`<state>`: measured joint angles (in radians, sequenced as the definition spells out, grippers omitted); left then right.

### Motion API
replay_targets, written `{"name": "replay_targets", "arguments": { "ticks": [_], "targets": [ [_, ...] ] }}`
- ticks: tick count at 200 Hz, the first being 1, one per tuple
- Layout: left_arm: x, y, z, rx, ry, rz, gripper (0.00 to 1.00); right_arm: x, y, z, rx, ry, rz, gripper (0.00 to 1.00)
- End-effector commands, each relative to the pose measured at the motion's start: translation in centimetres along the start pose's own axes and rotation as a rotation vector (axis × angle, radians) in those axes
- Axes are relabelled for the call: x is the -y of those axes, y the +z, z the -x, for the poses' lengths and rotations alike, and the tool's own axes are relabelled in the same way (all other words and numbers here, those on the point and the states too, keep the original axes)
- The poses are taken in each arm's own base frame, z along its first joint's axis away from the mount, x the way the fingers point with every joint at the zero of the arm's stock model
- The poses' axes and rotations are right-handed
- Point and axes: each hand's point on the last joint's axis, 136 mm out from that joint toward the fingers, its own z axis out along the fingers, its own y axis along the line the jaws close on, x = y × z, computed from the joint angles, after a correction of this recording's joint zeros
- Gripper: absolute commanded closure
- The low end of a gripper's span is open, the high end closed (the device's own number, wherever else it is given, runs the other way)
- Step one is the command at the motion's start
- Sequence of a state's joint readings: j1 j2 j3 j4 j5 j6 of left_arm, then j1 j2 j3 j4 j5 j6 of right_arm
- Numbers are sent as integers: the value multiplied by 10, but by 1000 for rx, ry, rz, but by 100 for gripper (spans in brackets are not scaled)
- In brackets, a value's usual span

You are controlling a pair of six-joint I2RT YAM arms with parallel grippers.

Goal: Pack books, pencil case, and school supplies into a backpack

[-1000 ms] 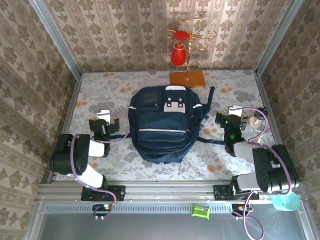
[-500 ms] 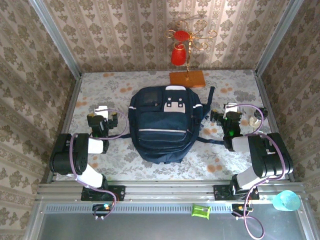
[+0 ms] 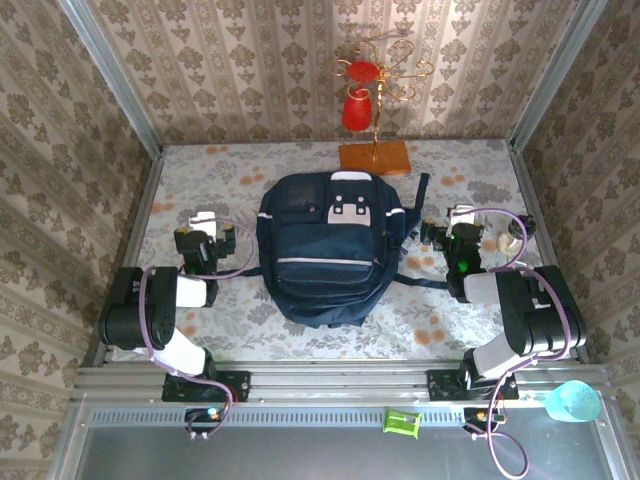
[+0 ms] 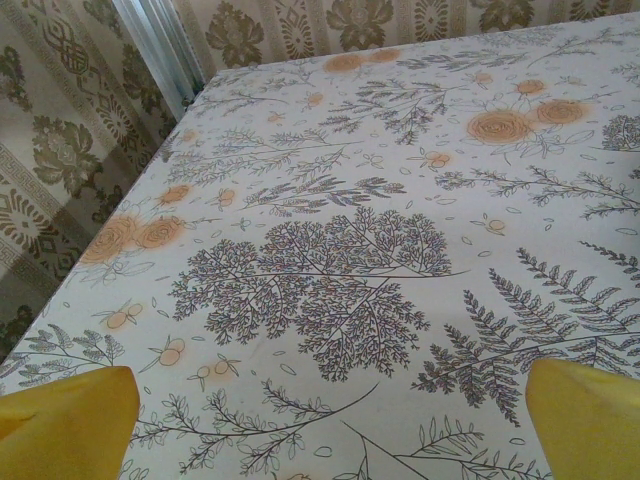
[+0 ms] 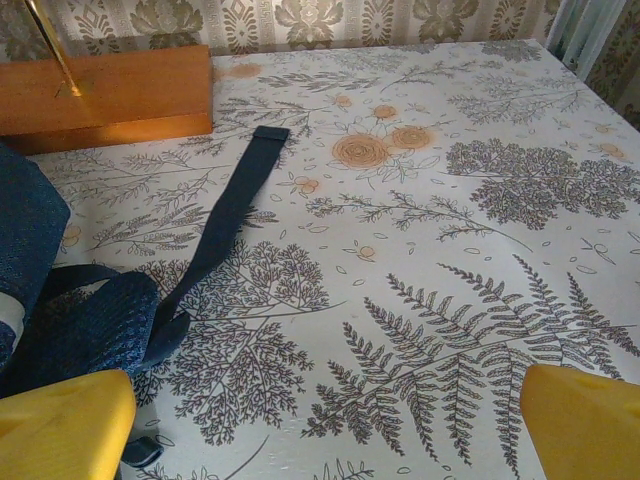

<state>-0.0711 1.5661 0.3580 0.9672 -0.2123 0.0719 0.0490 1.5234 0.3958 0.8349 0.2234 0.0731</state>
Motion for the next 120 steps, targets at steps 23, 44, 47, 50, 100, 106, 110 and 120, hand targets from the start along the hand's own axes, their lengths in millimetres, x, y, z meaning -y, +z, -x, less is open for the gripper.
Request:
{"name": "replay_targets", "arguments": {
  "ticks": [23,44,47,50,100,106,110,120],
  "targets": [
    [0,2,9,20,-20,-6,0,0,1,8,34,-9,7,0],
    [0,2,8,19,-21,-5,0,0,1,8,34,-8,6,0],
    [0,2,8,18,-20,-6,0,0,1,9,35,-8,7,0],
    [0,2,8,18,-20,-6,0,0,1,8,34,-8,6,0],
    [0,2,8,17,-20,-9,0,0,1,8,35,-8,6,0],
    [0,2,9,19,-21,-7,0,0,1,8,35,-8,7,0],
    [0,2,8,17,-22,-9,0,0,1,8,35,-8,7,0],
    [0,2,8,18,-21,-9,0,0,1,8,34,-8,6,0]
  ]
}}
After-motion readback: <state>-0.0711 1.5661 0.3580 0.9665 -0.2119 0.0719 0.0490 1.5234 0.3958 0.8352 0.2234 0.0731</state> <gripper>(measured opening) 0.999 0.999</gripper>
